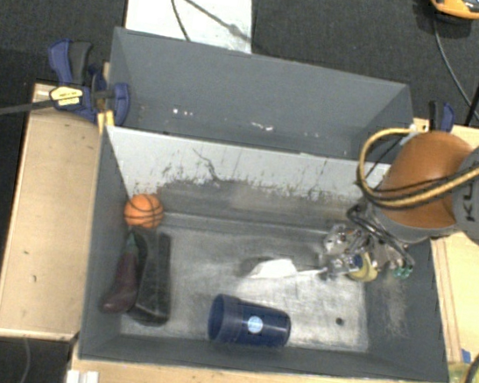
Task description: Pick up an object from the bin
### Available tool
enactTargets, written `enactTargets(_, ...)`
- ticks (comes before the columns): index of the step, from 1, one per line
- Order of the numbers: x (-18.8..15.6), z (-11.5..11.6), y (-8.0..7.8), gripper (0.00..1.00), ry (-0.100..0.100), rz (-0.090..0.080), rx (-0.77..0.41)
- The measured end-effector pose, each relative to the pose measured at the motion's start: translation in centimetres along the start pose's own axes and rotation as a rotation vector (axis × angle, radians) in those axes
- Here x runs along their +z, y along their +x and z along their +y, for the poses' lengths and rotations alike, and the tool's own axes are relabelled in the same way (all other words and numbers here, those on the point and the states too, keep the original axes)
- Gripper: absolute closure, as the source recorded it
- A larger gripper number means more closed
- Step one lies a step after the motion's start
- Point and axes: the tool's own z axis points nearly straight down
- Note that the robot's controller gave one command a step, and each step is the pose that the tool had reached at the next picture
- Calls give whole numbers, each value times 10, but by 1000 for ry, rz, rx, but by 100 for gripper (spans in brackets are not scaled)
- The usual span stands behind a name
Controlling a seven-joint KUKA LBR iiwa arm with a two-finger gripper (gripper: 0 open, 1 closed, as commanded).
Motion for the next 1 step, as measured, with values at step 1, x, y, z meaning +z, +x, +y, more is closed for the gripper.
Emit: enactTargets(1, -191, -22, 19, 100, 4, -4, -26)
